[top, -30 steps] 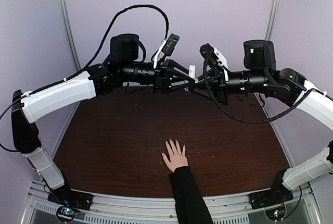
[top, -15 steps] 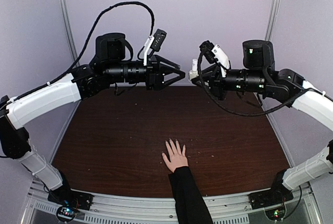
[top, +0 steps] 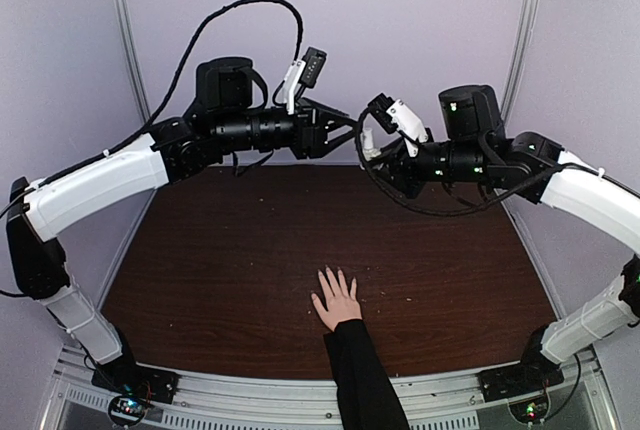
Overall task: Paint the nails
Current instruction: Screw the nail polish bottle cap onto the nail polish bottle.
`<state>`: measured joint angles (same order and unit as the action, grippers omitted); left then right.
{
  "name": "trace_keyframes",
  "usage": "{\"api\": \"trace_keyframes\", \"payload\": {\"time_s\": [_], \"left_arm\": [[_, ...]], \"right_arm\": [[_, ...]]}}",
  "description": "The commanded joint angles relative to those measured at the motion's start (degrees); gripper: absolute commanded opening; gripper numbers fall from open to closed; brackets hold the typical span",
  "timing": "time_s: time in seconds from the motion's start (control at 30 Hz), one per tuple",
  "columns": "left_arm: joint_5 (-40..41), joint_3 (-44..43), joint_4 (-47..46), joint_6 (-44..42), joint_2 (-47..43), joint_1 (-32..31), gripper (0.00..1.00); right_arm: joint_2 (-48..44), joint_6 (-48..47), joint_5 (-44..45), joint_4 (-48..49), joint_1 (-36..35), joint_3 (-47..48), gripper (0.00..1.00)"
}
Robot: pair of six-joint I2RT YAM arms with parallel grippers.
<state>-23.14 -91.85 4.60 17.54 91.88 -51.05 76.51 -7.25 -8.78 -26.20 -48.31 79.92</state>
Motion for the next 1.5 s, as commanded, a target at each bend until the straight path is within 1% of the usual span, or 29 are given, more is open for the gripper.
{"api": "trace_keyframes", "payload": {"time_s": [0.0,0.47,0.8,0.97,1.17,1.3,1.47], "left_arm": [[0.38,-3.63,-1.33,1.35,2.26,-0.45,0.51],[-0.72,-6.13,0.05,1.56,4.77,-0.8,0.42],[-0.9,-7.76,1.98,1.18,6.36,-0.85,0.39],[-0.92,-7.73,2.17,1.27,6.39,-0.84,0.31],[-1.66,-6.72,1.22,1.22,5.98,-0.85,0.15],[-2.23,-5.95,0.73,1.27,5.77,-0.9,0.09],[-4.07,-4.47,-0.79,1.19,5.38,-0.85,0.06]], "right_arm": [[0.92,0.69,1.79,-0.52,-0.63,2.98,0.0],[1.96,0.09,2.22,-1.78,-1.34,4.14,0.0],[2.59,-0.77,2.73,-2.7,-1.87,5.04,0.0],[2.5,-1.1,2.98,-2.9,-1.96,4.89,0.0],[2.29,-1.05,3.13,-2.64,-1.95,4.95,0.0],[2.09,-0.79,2.46,-2.34,-1.96,4.98,0.0],[1.69,-0.82,0.83,-1.97,-1.88,5.5,0.0]]}}
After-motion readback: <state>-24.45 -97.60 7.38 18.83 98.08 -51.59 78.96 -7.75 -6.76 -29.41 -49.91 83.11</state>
